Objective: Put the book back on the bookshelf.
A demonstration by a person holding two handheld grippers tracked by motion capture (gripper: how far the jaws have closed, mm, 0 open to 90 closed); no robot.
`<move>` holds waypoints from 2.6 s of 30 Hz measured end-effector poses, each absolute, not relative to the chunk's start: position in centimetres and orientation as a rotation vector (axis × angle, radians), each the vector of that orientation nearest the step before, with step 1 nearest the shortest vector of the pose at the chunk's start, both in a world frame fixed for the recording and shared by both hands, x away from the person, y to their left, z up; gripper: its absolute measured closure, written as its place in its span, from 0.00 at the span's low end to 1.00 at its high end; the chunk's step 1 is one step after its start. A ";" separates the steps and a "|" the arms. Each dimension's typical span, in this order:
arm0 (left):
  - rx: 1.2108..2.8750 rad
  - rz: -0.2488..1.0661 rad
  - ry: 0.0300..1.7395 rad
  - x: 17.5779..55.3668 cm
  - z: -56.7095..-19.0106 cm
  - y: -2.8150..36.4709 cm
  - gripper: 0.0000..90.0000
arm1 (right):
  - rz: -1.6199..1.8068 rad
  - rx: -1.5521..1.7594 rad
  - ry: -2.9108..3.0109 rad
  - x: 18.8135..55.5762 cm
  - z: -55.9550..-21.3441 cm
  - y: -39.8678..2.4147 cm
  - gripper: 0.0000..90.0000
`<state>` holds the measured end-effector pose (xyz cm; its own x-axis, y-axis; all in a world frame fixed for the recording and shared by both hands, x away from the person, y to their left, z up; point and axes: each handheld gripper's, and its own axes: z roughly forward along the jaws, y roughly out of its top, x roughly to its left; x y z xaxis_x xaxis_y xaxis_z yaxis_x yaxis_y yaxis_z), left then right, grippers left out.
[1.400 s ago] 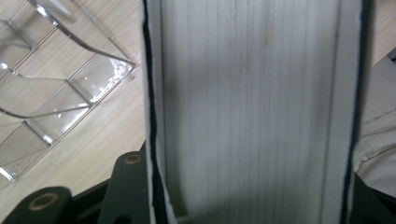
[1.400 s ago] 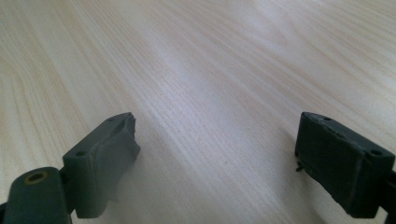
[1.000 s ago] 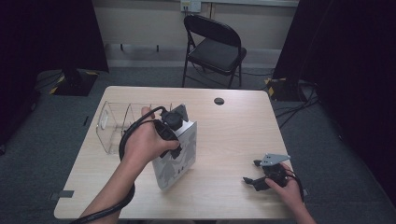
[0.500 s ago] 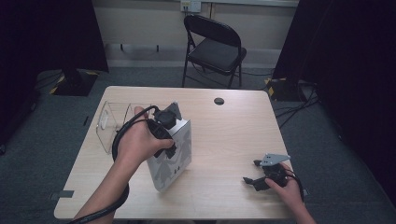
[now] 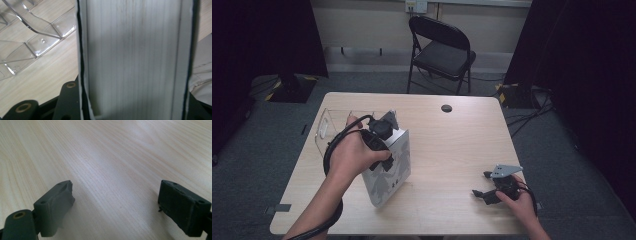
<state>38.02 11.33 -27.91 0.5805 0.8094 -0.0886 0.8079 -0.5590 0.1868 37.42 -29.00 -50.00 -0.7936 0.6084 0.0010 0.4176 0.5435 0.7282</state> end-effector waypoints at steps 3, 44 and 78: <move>2.586 0.008 1.365 38.1 -27.9 11.6 0.59 | 1.095 0.859 2.529 37.4 -50.0 -29.0 0.13; 2.469 0.015 1.572 38.4 -28.8 16.4 0.59 | 1.095 0.857 2.529 37.5 -50.0 -29.0 0.13; 2.399 0.054 1.694 40.9 -28.9 16.1 0.59 | 1.092 0.851 2.534 37.5 -50.0 -29.0 0.13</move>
<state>40.94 16.06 -28.89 0.3410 0.9360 -0.0871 0.9285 -0.3210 0.1865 37.48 -29.01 -50.00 -0.7969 0.6041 -0.0008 0.4141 0.5473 0.7273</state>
